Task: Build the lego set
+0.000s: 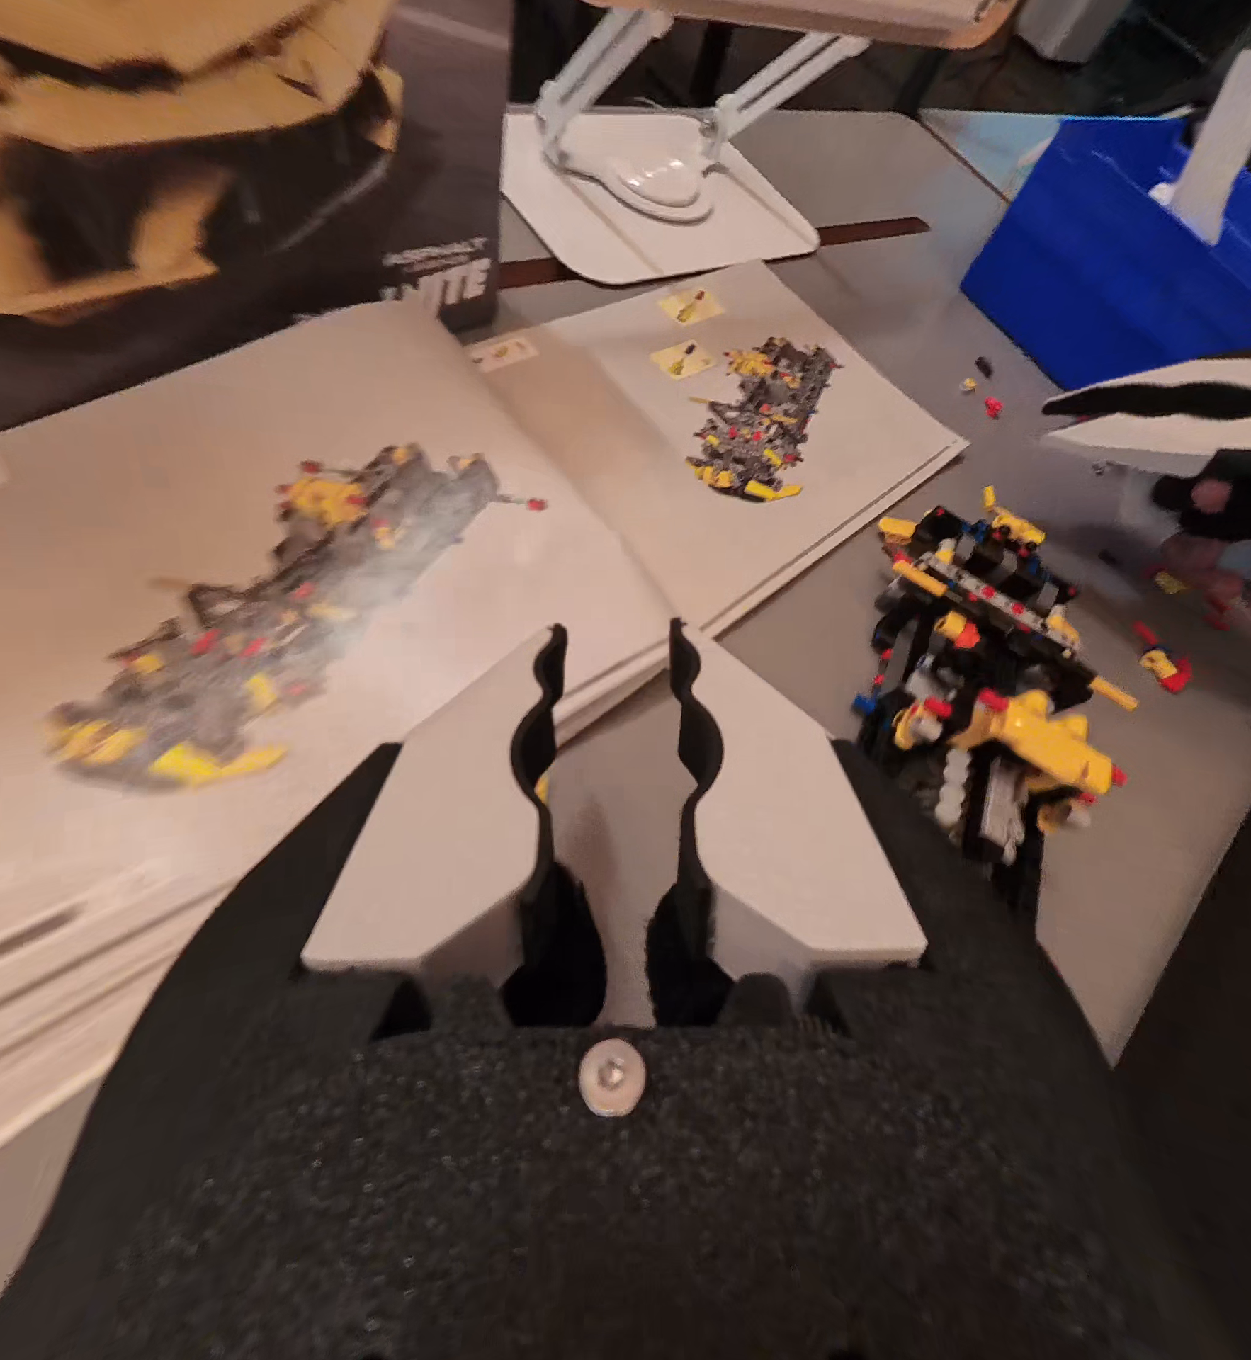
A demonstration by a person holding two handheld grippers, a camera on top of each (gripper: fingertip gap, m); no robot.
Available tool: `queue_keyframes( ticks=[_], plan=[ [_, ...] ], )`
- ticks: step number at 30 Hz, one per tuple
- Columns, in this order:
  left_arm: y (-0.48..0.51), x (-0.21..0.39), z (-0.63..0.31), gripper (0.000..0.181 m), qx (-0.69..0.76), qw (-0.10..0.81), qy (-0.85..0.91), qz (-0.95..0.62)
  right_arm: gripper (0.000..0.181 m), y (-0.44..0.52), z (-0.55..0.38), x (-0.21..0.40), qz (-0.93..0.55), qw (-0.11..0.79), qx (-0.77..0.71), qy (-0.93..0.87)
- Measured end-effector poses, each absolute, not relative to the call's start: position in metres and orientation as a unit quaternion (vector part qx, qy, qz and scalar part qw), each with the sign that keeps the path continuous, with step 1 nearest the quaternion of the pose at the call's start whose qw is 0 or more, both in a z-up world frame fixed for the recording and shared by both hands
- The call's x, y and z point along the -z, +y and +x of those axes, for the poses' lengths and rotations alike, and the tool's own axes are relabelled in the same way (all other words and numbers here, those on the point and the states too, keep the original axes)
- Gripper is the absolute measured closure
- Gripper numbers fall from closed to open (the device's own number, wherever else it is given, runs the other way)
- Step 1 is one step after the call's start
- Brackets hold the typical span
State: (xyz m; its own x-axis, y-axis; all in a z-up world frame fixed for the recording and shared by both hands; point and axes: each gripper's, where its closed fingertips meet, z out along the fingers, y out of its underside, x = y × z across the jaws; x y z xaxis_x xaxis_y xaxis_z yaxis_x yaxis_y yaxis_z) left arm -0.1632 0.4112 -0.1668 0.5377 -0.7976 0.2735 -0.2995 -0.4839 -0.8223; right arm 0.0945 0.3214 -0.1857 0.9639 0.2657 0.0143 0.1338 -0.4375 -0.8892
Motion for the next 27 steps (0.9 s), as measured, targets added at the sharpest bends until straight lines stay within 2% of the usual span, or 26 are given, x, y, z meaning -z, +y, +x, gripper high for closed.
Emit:
queue_keyframes(
  ticks=[1,4,9,10,11,14,17,22,27],
  plan=[
    [0.41,0.166,-0.148,0.153,0.35,0.367,0.351,-0.787,0.161,0.321,0.093,0.184,-0.844,0.519,-0.067,-0.119],
    [0.406,0.17,-0.112,0.153,0.338,0.359,0.399,-0.773,0.161,0.321,0.089,0.188,-0.846,0.513,-0.065,-0.129],
    [0.463,0.191,-0.083,0.155,0.154,0.372,0.471,-0.785,0.161,0.326,0.099,0.205,-0.861,0.488,-0.026,-0.139],
    [0.479,0.194,-0.077,0.16,0.129,0.38,0.473,-0.784,0.166,0.327,0.101,0.209,-0.865,0.483,-0.026,-0.137],
    [0.493,0.197,-0.069,0.17,0.116,0.378,0.476,-0.785,0.18,0.331,0.103,0.211,-0.868,0.477,-0.027,-0.135],
    [0.519,0.204,-0.046,0.181,0.121,0.352,0.48,-0.794,0.181,0.357,0.106,0.215,-0.875,0.46,-0.019,-0.147],
    [0.525,0.221,-0.041,0.181,0.122,0.299,0.484,-0.814,0.181,0.382,0.11,0.206,-0.875,0.442,0.045,-0.195],
    [0.532,0.237,-0.061,0.181,0.094,0.3,0.483,-0.818,0.181,0.396,0.115,0.242,-0.901,0.366,0.047,-0.225],
    [0.53,0.234,-0.068,0.181,0.158,0.307,0.459,-0.818,0.181,0.396,0.113,0.242,-0.899,0.384,0.045,-0.207]
  ],
)
